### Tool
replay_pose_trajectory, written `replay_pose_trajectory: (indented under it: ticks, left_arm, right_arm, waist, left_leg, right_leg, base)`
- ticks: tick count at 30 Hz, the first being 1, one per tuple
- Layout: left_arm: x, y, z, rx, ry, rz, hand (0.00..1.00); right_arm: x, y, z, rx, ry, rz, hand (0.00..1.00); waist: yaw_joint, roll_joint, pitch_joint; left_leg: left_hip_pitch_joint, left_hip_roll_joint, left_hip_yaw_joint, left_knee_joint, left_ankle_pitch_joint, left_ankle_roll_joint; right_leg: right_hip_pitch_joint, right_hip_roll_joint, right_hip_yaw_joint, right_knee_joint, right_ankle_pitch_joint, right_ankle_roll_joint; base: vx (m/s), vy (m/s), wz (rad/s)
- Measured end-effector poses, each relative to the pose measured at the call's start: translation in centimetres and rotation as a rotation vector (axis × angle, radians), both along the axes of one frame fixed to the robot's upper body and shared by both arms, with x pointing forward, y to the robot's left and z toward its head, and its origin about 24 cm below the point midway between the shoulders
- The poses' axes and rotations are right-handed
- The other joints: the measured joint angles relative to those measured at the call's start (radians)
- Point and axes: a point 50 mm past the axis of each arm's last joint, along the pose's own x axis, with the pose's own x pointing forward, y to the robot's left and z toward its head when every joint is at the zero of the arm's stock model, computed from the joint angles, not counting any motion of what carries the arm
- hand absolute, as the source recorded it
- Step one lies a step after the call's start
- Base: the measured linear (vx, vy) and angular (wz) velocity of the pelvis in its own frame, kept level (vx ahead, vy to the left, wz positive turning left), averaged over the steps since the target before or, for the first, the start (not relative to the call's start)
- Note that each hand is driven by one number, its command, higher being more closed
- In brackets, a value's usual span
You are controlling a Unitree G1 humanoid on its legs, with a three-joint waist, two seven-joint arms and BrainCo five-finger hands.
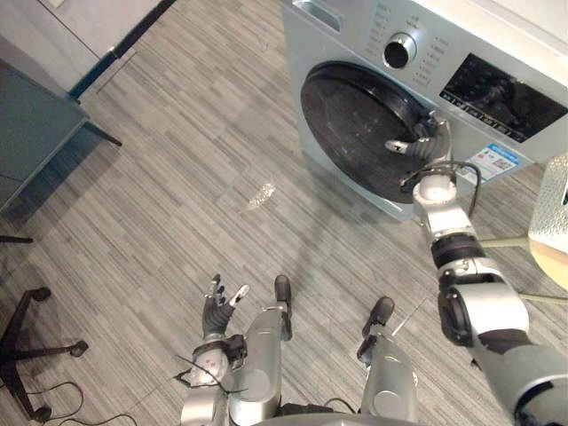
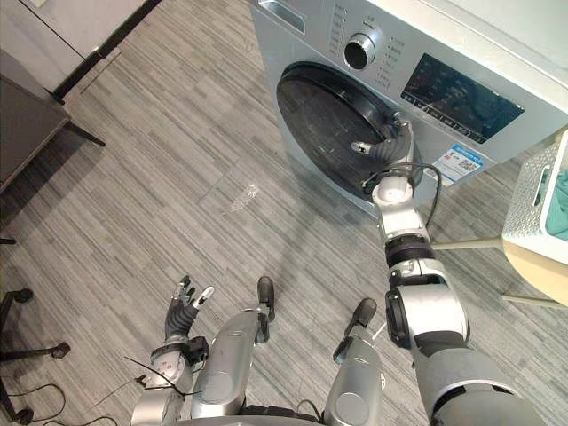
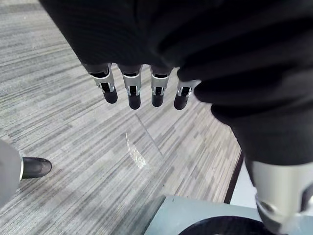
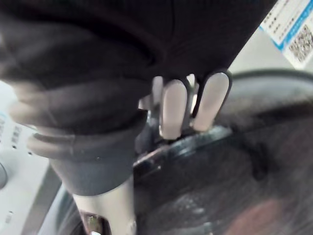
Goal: Pick up the laundry basket with both hands and put the clothes into the washing machine.
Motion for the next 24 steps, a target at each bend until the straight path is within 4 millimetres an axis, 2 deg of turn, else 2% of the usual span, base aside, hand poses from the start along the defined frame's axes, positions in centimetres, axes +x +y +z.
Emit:
replay_pose_trajectory:
  ticks: [1,2,5,9,12,13,15,16,17,18,19,20,21,23,24]
  left_arm:
    - [0.8,-0.9,0.5,-0.018,-0.026,-0.028,0.0]
    - [1.0,-1.2,0.7,-0.027,-0.036,-0.031,0.0]
    - [1.1,-1.4,0.7,-0.048,-0.035,-0.029,0.0]
    - [1.1,-2.3,0.7,-0.071,-0.033,-0.066,0.0]
    - [1.1,-2.4,0.6,-0.078,-0.029,-0.103,0.0]
    - [1.0,-2.6,0.4,-0.084,-0.019,-0.135,0.0]
    - [0.7,-2.8,-0.1,-0.089,0.002,-0.171,0.0]
    - [0.3,-2.7,-0.6,-0.089,0.025,-0.19,0.0]
    - [0.1,-2.6,-0.8,-0.088,0.032,-0.193,0.0]
    - [-0.1,-2.4,-0.9,-0.087,0.039,-0.197,0.0]
    - [-0.2,-2.1,-1.0,-0.085,0.041,-0.193,0.0]
    - [-0.1,-1.8,-0.8,-0.088,0.035,-0.18,0.0]
    - [0.0,-1.5,-0.6,-0.087,0.029,-0.171,0.0]
    - [0.8,0.2,0.9,-0.075,-0.036,-0.098,0.0]
    - [1.1,0.9,1.5,-0.069,-0.064,-0.068,0.0]
  right_arm:
    - [0.3,-1.2,1.6,-0.007,0.004,-0.036,0.0]
    - [0.4,-1.3,2.5,-0.01,-0.015,-0.034,0.0]
    - [0.8,-1.3,4.5,0.008,-0.029,-0.048,0.0]
    - [0.6,-2.7,6.8,-0.013,-0.032,-0.026,0.0]
    - [0.2,-3.6,8.1,-0.008,-0.009,0.1,0.0]
    - [-0.2,-3.5,7.9,-0.005,-0.006,0.197,0.0]
    - [-0.8,-3.0,6.2,-0.007,0.021,0.337,0.0]
    - [-1.2,-1.5,3.8,0.045,0.058,0.484,0.0]
    - [-1.4,-0.7,2.6,0.059,0.086,0.546,0.0]
    - [-1.9,0.5,0.1,0.077,0.151,0.628,0.0]
    - [-3.0,2.1,-4.2,0.127,0.264,0.732,0.0]
    - [-4.5,3.7,-8.8,0.269,0.367,0.801,0.0]
    - [-5.1,4.4,-10.4,0.338,0.398,0.827,0.0]
    - [-8.2,8.6,-16.3,0.565,0.571,0.949,0.0]
    - [-9.1,9.4,-17.6,0.623,0.594,0.962,0.0]
  waist:
    - [0.016,0.023,0.02]
    - [0.029,0.032,0.027]
    - [0.033,0.05,0.046]
    - [0.051,0.056,0.049]
    - [0.051,0.055,0.05]
    - [0.051,0.054,0.051]
    - [0.047,0.051,0.052]
    - [0.029,0.041,0.057]
    - [0.019,0.036,0.06]
    - [0.014,0.028,0.061]
    - [0.014,0.019,0.061]
    - [0.013,0.012,0.058]
    - [0.009,0.011,0.058]
    - [0.009,0.0,0.057]
    - [0.013,0.0,0.057]
  left_leg:
    - [-0.007,-0.002,-0.006,-0.018,0.014,-0.009]
    - [-0.017,-0.001,-0.006,-0.031,0.025,-0.018]
    - [-0.023,0.003,-0.012,-0.084,0.051,-0.035]
    - [-0.037,0.001,-0.03,-0.179,0.076,-0.074]
    - [-0.037,0.001,-0.036,-0.246,0.095,-0.103]
    - [-0.033,0.001,-0.038,-0.267,0.1,-0.111]
    - [-0.028,0.004,-0.04,-0.272,0.101,-0.11]
    - [-0.016,0.007,-0.046,-0.272,0.109,-0.113]
    - [-0.007,0.009,-0.049,-0.273,0.112,-0.112]
    - [0.007,0.017,-0.05,-0.274,0.123,-0.106]
    - [0.025,0.023,-0.055,-0.27,0.131,-0.103]
    - [0.041,0.03,-0.067,-0.27,0.131,-0.103]
    - [0.046,0.036,-0.07,-0.268,0.131,-0.103]
    - [0.071,0.049,-0.085,-0.27,0.131,-0.103]
    - [0.078,0.053,-0.085,-0.268,0.133,-0.102]
  right_leg:
    - [-0.009,0.0,-0.011,-0.005,0.005,-0.011]
    - [-0.024,0.0,-0.022,-0.007,0.01,-0.018]
    - [-0.039,0.002,-0.064,-0.023,0.013,-0.022]
    - [-0.077,0.003,-0.098,-0.044,0.013,-0.023]
    - [-0.091,0.008,-0.116,-0.057,0.013,-0.022]
    - [-0.093,0.011,-0.12,-0.063,0.013,-0.022]
    - [-0.085,0.018,-0.125,-0.071,0.014,-0.021]
    - [-0.073,0.024,-0.132,-0.073,0.014,-0.021]
    - [-0.065,0.025,-0.138,-0.073,0.014,-0.021]
    - [-0.052,0.03,-0.14,-0.075,0.014,-0.021]
    - [-0.03,0.043,-0.143,-0.078,0.014,-0.021]
    - [-0.007,0.05,-0.159,-0.077,0.014,-0.022]
    - [0.003,0.054,-0.169,-0.076,0.014,-0.022]
    - [0.028,0.063,-0.186,-0.057,0.007,-0.041]
    - [0.036,0.065,-0.189,-0.049,0.001,-0.045]
  base:
    - [-0.11,-0.021,0.07]
    - [-0.14,-0.037,0.01]
    - [-0.12,-0.055,0.0]
    - [-0.14,-0.074,0.13]
    - [-0.14,-0.08,0.16]
    - [-0.11,-0.074,0.04]
    - [-0.08,-0.087,-0.06]
    - [-0.04,-0.088,-0.15]
    - [-0.02,-0.088,-0.2]
    - [0.02,-0.091,-0.19]
    - [0.05,-0.12,-0.09]
    - [0.06,-0.127,0.04]
    - [0.07,-0.111,0.18]
    - [0.1,-0.103,0.13]
    - [0.12,-0.085,0.09]
